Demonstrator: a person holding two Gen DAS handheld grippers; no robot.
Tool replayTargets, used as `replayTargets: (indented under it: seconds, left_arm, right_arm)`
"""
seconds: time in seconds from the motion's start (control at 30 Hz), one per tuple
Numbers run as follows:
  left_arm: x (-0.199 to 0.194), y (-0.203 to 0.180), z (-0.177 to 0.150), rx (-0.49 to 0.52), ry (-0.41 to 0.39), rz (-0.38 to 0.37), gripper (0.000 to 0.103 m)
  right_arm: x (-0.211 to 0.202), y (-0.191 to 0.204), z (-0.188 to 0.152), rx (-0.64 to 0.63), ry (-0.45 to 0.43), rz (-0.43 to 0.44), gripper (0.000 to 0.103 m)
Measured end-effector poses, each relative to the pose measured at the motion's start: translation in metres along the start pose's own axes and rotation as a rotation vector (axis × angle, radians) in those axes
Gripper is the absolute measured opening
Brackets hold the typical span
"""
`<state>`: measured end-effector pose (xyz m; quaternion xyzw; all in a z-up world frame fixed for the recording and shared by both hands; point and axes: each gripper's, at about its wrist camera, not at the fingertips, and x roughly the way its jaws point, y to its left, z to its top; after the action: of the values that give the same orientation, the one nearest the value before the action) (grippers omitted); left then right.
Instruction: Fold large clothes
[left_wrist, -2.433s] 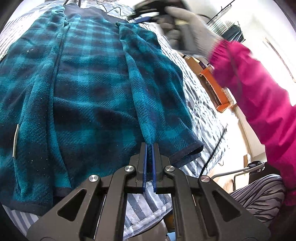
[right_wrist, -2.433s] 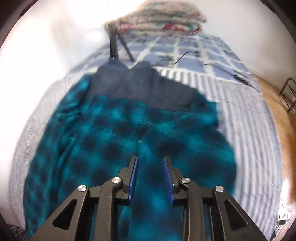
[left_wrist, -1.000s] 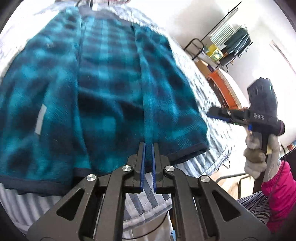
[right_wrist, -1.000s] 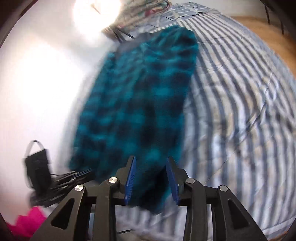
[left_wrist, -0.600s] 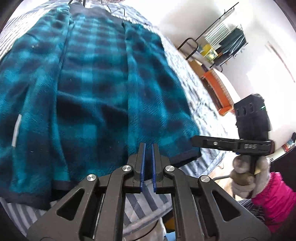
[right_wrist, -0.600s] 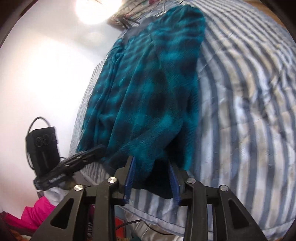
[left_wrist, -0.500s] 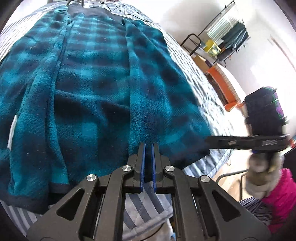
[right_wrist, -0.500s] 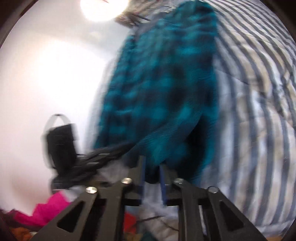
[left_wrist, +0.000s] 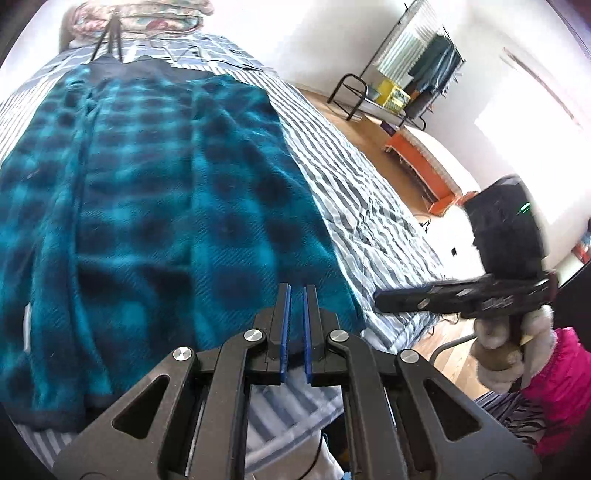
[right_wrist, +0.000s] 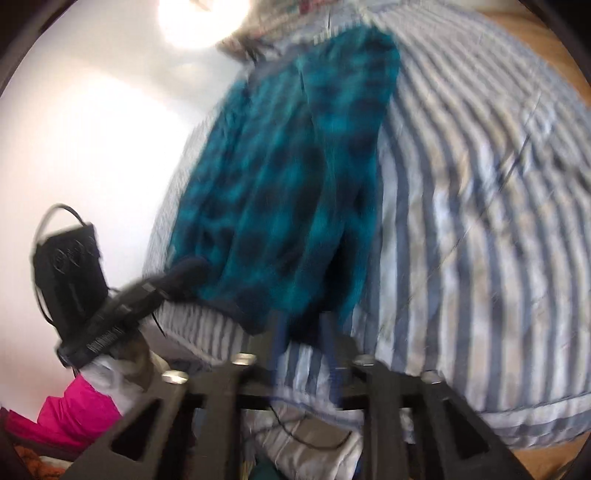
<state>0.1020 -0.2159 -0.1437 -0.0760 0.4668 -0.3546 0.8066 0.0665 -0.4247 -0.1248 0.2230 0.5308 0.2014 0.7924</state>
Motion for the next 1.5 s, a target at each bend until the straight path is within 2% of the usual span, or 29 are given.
replayTargets:
  seconds: [0.1, 0.17, 0.2, 0.23, 0.33, 0.47, 0.57, 0.67, 0.7, 0.73, 0.83, 0.9, 1.03, 1.17, 1.5]
  left_arm:
    - [0.023, -0.003, -0.004, -0.002, 0.044, -0.017, 0.002]
    - [0.034, -0.005, -0.011, 0.001, 0.071, -0.015, 0.002]
    - [0.039, -0.005, -0.016, 0.006, 0.082, -0.015, 0.002]
    - [0.044, -0.006, -0.018, 0.011, 0.089, -0.011, 0.002]
    - [0.061, -0.005, -0.028, 0.023, 0.115, 0.014, 0.002]
    - [0.064, -0.004, -0.029, 0.022, 0.11, 0.01, 0.002]
    - [0.05, -0.004, -0.024, -0.002, 0.099, -0.001, 0.002]
    - [0.022, -0.004, -0.014, 0.003, 0.046, -0.001, 0.002]
    - [0.01, -0.004, -0.011, 0.01, 0.024, 0.011, 0.002]
    - [-0.003, -0.003, -0.008, 0.011, 0.001, 0.027, 0.002]
    - [-0.041, 0.007, -0.003, 0.002, -0.062, 0.065, 0.002]
    - [-0.065, 0.018, -0.003, -0.019, -0.101, 0.088, 0.002]
    - [-0.113, 0.04, -0.003, -0.075, -0.183, 0.125, 0.002]
    - [-0.144, 0.057, -0.006, -0.114, -0.233, 0.162, 0.002]
    - [-0.176, 0.088, -0.013, -0.179, -0.302, 0.184, 0.002]
  right_arm:
    - [-0.007, -0.001, 0.009, -0.003, -0.068, -0.009, 0.036]
    - [-0.005, -0.008, 0.011, 0.003, -0.097, -0.051, 0.047]
    - [-0.005, -0.014, 0.011, 0.019, -0.105, -0.066, 0.057]
    - [-0.004, -0.023, 0.012, 0.043, -0.109, -0.067, 0.059]
    - [0.003, -0.047, 0.014, 0.142, -0.111, -0.01, 0.06]
    - [0.014, -0.059, 0.015, 0.188, -0.085, 0.025, 0.06]
    - [0.027, -0.051, 0.017, 0.165, -0.065, 0.025, 0.06]
    - [0.038, -0.041, 0.019, 0.157, -0.058, 0.027, 0.06]
    - [0.041, -0.039, 0.02, 0.156, -0.055, 0.02, 0.052]
    - [0.043, -0.036, 0.021, 0.154, -0.049, 0.007, 0.033]
    - [0.047, -0.027, 0.026, 0.142, -0.029, -0.058, 0.014]
    - [0.045, -0.017, 0.029, 0.115, -0.028, -0.089, 0.007]
    - [0.041, 0.01, 0.036, 0.042, -0.038, -0.16, 0.005]
    - [0.04, 0.039, 0.045, -0.057, -0.049, -0.221, 0.004]
    - [0.062, 0.104, 0.067, -0.194, -0.048, -0.165, 0.004]
